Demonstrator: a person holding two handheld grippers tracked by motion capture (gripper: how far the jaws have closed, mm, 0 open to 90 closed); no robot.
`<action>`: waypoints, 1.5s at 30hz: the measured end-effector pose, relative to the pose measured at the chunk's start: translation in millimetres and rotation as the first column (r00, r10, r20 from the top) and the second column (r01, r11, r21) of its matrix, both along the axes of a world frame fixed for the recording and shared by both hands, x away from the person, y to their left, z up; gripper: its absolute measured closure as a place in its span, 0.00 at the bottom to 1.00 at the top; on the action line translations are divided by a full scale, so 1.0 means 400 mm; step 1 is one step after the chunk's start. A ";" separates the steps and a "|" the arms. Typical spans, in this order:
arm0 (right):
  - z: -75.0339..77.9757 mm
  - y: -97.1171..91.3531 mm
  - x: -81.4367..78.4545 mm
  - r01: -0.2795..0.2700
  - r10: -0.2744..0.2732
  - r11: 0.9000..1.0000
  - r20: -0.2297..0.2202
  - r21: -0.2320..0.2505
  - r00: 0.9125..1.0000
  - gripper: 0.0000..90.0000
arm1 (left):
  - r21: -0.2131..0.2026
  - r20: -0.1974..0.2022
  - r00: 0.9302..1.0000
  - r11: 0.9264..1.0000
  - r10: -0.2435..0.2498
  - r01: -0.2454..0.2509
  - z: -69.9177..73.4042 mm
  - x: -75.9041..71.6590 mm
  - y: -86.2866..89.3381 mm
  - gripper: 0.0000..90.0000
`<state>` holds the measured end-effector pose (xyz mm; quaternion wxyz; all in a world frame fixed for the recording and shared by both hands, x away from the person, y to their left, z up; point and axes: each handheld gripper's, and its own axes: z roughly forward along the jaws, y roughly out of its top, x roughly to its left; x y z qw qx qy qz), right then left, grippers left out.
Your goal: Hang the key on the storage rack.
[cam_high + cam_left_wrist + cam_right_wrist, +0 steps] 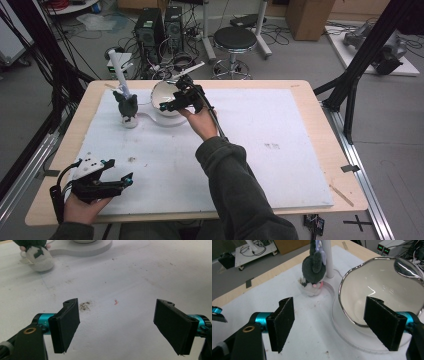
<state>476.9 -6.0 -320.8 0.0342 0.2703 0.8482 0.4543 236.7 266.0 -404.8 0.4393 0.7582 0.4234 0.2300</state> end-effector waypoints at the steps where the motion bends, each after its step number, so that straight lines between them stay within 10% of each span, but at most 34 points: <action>1: -0.003 -0.010 -0.004 0.006 -0.006 1.000 -0.004 0.003 1.000 0.25 | 0.000 0.001 1.000 1.000 0.002 -0.002 0.000 0.000 0.000 0.23; 45: -0.001 -0.208 -0.101 0.038 -0.039 0.998 0.017 0.049 0.999 0.19 | 0.004 -0.001 1.000 1.000 -0.004 0.004 0.000 0.001 -0.008 0.23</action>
